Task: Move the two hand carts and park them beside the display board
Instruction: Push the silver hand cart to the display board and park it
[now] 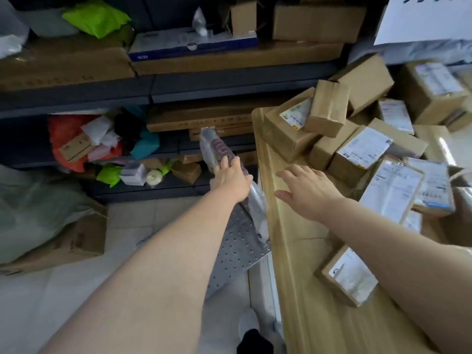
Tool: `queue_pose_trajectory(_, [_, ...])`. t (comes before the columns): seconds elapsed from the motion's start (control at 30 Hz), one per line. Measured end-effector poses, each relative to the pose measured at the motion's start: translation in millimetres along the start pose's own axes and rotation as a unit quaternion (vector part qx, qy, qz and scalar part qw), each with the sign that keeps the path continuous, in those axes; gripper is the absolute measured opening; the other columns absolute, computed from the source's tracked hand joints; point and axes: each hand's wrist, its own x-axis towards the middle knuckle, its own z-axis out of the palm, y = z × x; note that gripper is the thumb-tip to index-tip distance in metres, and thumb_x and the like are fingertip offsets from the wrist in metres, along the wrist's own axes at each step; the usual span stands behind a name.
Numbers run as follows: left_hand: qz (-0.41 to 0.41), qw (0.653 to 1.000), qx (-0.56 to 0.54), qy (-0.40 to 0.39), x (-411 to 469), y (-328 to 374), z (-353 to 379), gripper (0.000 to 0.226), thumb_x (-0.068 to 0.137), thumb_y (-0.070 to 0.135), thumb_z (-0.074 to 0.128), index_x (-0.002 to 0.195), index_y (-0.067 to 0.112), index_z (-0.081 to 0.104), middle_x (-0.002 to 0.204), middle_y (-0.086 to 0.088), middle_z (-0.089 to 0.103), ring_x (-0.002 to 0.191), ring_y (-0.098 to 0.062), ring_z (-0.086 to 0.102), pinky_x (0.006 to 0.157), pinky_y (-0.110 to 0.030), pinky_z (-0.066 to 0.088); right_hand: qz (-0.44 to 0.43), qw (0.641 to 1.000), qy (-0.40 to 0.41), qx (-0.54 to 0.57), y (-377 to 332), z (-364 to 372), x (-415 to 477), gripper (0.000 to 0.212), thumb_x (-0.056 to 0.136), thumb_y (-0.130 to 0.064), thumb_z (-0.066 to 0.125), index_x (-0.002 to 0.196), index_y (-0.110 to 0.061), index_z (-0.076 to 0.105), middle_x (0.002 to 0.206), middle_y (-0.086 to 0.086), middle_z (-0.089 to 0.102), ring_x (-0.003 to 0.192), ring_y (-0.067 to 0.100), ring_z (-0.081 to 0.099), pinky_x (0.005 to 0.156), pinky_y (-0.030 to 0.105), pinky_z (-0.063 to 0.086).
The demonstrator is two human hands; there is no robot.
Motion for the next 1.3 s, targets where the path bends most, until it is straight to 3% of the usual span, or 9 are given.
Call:
queue_pose_trajectory(0.3, [0.015, 0.999, 0.049, 0.004, 28, -2, 31, 0.059, 0.093, 0.044, 0.049, 0.144, 0.022, 0.031, 0.160, -0.008, -0.004, 0.140, -0.033, 0.012, 0.108, -0.052, 0.030, 0.038, 0.999, -0.014, 0.010, 1, 11, 5, 0.055, 0.094, -0.053, 0.036, 0.141, -0.023, 0.036, 0.144, 0.002, 0.040, 0.134, 0.024, 0.035, 0.106, 0.041, 0.031])
queue_pose_trajectory(0.47, [0.036, 0.996, 0.065, 0.056, 27, -11, 40, 0.047, 0.088, 0.046, 0.052, 0.129, 0.025, 0.043, 0.158, -0.009, 0.005, 0.137, -0.034, 0.017, 0.106, -0.051, 0.032, 0.040, 0.999, -0.025, 0.014, -1, 18, 2, 0.055, 0.095, -0.052, 0.036, 0.142, -0.023, 0.034, 0.146, 0.004, 0.039, 0.135, 0.025, 0.035, 0.108, 0.042, 0.031])
queue_pose_trajectory(0.67, [0.028, 0.997, 0.027, 0.067, 3, -26, 46, 0.044, 0.084, 0.036, 0.061, 0.123, 0.020, 0.047, 0.157, -0.007, 0.003, 0.141, -0.035, 0.010, 0.108, -0.048, 0.033, 0.028, 0.998, -0.044, 0.026, 0, 30, -6, 0.054, 0.095, -0.051, 0.036, 0.141, -0.024, 0.035, 0.147, 0.003, 0.039, 0.135, 0.025, 0.034, 0.108, 0.043, 0.032])
queue_pose_trajectory(0.97, [0.026, 0.998, 0.031, 0.055, -84, -71, 56, 0.044, 0.077, 0.025, 0.072, 0.113, 0.016, 0.048, 0.158, -0.003, -0.002, 0.144, -0.030, 0.007, 0.110, -0.045, 0.034, -0.075, 0.993, -0.089, 0.027, -23, 44, -14, 0.052, 0.095, -0.047, 0.040, 0.140, -0.021, 0.038, 0.143, 0.005, 0.042, 0.129, 0.027, 0.039, 0.103, 0.045, 0.036])
queue_pose_trajectory(1.17, [0.017, 0.997, 0.063, 0.038, -156, -105, 61, 0.043, 0.082, 0.010, 0.061, 0.122, 0.012, 0.046, 0.158, 0.001, -0.012, 0.146, -0.026, 0.003, 0.110, -0.044, 0.034, -0.168, 0.979, -0.118, -0.007, -54, 46, -18, 0.050, 0.095, -0.045, 0.040, 0.137, -0.018, 0.041, 0.141, 0.009, 0.042, 0.129, 0.029, 0.039, 0.102, 0.046, 0.036])
queue_pose_trajectory(1.3, [-0.016, 0.997, 0.069, 0.040, -206, -126, 63, 0.071, 0.078, 0.003, 0.061, 0.141, 0.018, 0.032, 0.156, 0.003, -0.006, 0.143, -0.028, 0.011, 0.109, -0.043, 0.032, -0.230, 0.966, -0.115, -0.005, -87, 50, -26, 0.052, 0.094, -0.045, 0.042, 0.140, -0.021, 0.038, 0.142, 0.007, 0.041, 0.131, 0.029, 0.038, 0.103, 0.046, 0.034])
